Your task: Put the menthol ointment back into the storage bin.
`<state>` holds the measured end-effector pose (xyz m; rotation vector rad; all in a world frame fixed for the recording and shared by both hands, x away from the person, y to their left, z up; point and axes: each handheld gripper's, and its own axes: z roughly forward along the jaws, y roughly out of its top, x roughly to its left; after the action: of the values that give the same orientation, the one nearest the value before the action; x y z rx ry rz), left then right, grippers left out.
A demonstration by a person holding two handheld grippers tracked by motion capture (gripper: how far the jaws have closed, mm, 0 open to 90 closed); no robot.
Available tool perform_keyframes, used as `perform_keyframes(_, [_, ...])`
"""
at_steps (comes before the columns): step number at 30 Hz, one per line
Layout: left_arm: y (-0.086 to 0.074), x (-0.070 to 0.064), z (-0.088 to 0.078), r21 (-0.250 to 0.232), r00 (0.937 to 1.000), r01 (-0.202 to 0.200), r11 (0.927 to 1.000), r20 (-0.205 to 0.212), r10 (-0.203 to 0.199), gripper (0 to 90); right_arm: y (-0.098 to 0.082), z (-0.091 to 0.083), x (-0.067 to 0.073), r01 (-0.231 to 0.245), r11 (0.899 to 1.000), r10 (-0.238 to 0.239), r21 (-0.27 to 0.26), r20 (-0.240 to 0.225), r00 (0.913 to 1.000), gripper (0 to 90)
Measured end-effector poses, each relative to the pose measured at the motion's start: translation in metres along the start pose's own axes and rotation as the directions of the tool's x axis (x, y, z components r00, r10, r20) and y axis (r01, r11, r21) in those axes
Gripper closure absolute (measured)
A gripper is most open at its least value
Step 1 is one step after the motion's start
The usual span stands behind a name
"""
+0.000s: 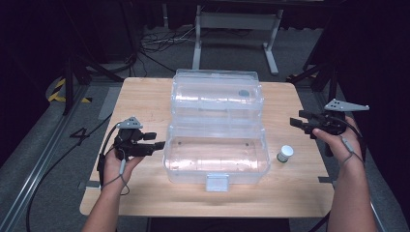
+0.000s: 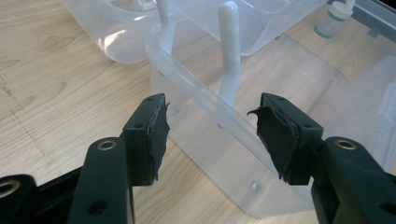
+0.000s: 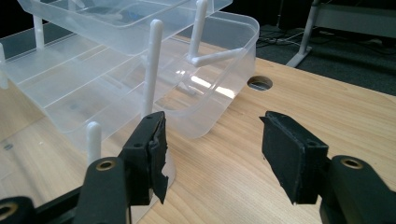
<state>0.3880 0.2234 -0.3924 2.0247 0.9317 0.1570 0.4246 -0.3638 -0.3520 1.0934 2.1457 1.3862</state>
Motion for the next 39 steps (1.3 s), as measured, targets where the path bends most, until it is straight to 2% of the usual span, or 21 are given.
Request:
perform_keyframes(3, [-0.001,0.000,0.001,0.010,1.0000,-0.004,0.9999,0.000,0.004,43.5,-0.001,-0.003,0.002,-0.002,1.000,0.002,0.018,-0.025,0.9997,41.6])
perform_keyframes(5, [-0.002,0.000,0.002,0.018,0.9998,-0.015,0.9997,-0.012,0.015,43.5,-0.001,-0.004,0.004,0.014,0.999,-0.013,0.049,-0.024,0.9996,43.3])
perform_keyframes(8, [-0.002,0.001,0.002,0.018,0.9999,-0.007,0.9998,-0.010,0.007,43.3,-0.001,-0.005,0.005,0.044,0.996,-0.042,0.084,-0.018,0.9989,44.7])
perform_keyframes(10, [-0.003,0.001,0.003,0.020,0.9999,-0.006,0.9998,-0.010,0.006,43.0,-0.001,-0.004,0.005,0.067,0.993,-0.063,0.101,-0.040,0.9972,45.5])
perform_keyframes(12, [-0.003,0.001,0.004,0.021,1.0000,0.002,0.9998,-0.002,-0.002,43.0,-0.002,-0.003,0.006,0.065,0.990,-0.057,0.121,-0.072,0.9958,47.0])
perform_keyframes(14, [-0.002,0.001,0.005,0.021,0.9999,0.007,0.9997,0.008,-0.007,43.0,-0.002,-0.003,0.007,0.072,0.986,-0.061,0.149,-0.075,0.9953,47.7])
perform_keyframes(16, [-0.002,0.000,0.005,0.023,1.0000,0.000,0.9997,-0.003,0.000,43.3,-0.003,-0.003,0.009,0.080,0.981,-0.067,0.178,-0.079,0.9946,52.2])
perform_keyframes(19, [-0.002,0.001,0.005,0.024,1.0000,0.003,0.9997,-0.001,-0.003,43.0,-0.005,0.000,0.012,0.100,0.966,-0.078,0.237,-0.100,0.9919,53.8])
perform_keyframes(20, [-0.003,0.001,0.005,0.026,1.0000,0.005,0.9997,-0.002,-0.005,43.0,-0.005,0.000,0.012,0.100,0.966,-0.078,0.237,-0.100,0.9919,53.8])
perform_keyframes(21, [-0.003,0.002,0.006,0.028,1.0000,0.007,0.9996,-0.006,-0.007,42.9,-0.005,0.001,0.013,0.108,0.960,-0.085,0.256,-0.100,0.9913,53.7])
perform_keyframes(23, [-0.004,0.003,0.006,0.035,0.9999,0.008,0.9994,-0.014,-0.008,42.7,-0.005,0.003,0.014,0.130,0.942,-0.106,0.309,-0.093,0.9900,53.3])
perform_keyframes(24, [-0.004,0.004,0.006,0.036,0.9998,0.007,0.9993,-0.020,-0.006,42.4,-0.005,0.004,0.014,0.132,0.932,-0.111,0.337,-0.082,0.9904,51.7])
perform_keyframes(25, [-0.005,0.004,0.005,0.038,0.9996,0.014,0.9992,-0.024,-0.014,42.3,-0.006,0.005,0.014,0.125,0.926,-0.104,0.356,-0.077,0.9916,50.9])
perform_keyframes(29, [-0.006,0.008,0.004,0.028,0.9996,0.024,0.9993,-0.014,-0.024,42.1,-0.007,0.008,0.016,0.110,0.920,-0.075,0.377,-0.105,0.9916,47.0])
perform_keyframes(31, [-0.007,0.009,0.003,0.022,0.9993,0.034,0.9992,-0.017,-0.034,41.9,-0.008,0.009,0.016,0.133,0.904,-0.091,0.406,-0.121,0.9885,45.8])
perform_keyframes(32, [-0.007,0.009,0.003,0.022,0.9991,0.039,0.9990,-0.018,-0.038,41.9,-0.008,0.010,0.017,0.129,0.897,-0.087,0.423,-0.118,0.9892,45.8])
perform_keyframes(34, [-0.008,0.011,0.003,0.023,0.9991,0.038,0.9990,-0.020,-0.038,41.9,-0.009,0.012,0.017,0.134,0.889,-0.092,0.438,-0.116,0.9890,45.1])
perform_keyframes(35, [-0.008,0.011,0.003,0.024,0.9991,0.039,0.9990,-0.020,-0.038,41.9,-0.010,0.013,0.017,0.139,0.881,-0.097,0.451,-0.116,0.9885,44.8])
perform_keyframes(39, [-0.008,0.011,0.004,0.028,0.9990,0.040,0.9988,-0.022,-0.039,41.8,-0.013,0.017,0.018,0.144,0.872,-0.091,0.467,-0.136,0.9866,43.8])
